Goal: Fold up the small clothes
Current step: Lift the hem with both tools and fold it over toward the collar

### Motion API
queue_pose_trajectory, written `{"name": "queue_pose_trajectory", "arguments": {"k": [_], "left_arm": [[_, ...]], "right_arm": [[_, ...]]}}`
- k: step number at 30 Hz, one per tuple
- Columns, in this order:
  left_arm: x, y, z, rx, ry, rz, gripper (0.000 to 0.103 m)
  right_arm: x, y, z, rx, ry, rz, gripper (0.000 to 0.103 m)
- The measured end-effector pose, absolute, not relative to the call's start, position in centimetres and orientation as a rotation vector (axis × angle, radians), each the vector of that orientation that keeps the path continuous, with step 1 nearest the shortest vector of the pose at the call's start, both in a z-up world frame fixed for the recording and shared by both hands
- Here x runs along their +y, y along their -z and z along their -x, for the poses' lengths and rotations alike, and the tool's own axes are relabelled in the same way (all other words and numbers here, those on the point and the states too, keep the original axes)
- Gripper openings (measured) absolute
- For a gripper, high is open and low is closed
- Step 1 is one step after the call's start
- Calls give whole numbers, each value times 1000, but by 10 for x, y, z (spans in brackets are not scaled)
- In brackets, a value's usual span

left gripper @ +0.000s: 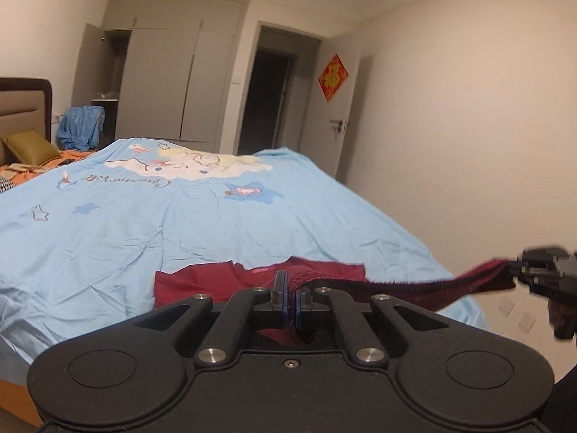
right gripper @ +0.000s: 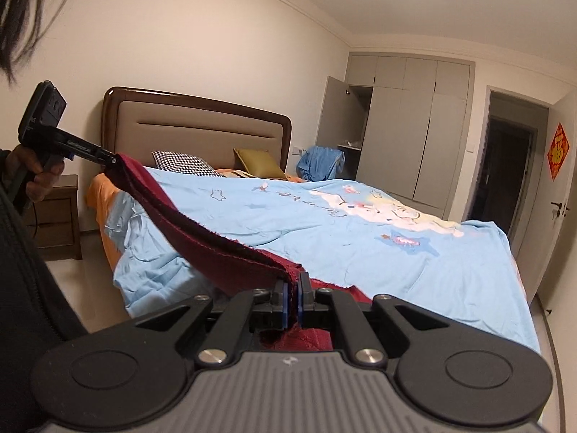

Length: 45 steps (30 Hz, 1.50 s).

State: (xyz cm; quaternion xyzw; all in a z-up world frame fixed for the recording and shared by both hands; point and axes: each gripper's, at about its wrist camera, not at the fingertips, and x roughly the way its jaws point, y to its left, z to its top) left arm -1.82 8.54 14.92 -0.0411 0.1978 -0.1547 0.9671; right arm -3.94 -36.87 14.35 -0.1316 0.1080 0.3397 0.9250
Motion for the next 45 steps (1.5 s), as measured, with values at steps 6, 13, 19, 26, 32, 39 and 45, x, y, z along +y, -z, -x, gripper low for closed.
{"name": "queue_pose_trajectory", "arguments": {"k": [6,13,19,26,32,39,45], "left_arm": [[93,-151,-43,554,320,-69,3],[103,-146,-141,686,328,-201,4],[101,-119,-237,786,302,-227,4],[99,-76,-319,898,241,-229,4],[110,-37,-366,991,213,-144,4],[121,-8,-387,1036,154,-34,17],[122,1,-388,1030,101,19,35]], "right_arm": [[-361,-144,-9,243,-696,312,6],[-334,-142,-80,268,-692,419,6],[-311,-116,-178,352,-641,433,6],[-291,-81,-276,482,-589,428,6],[-282,-45,-325,595,-571,403,6],[-276,-16,-348,648,-558,397,6],[-271,-3,-356,670,-537,375,7]]}}
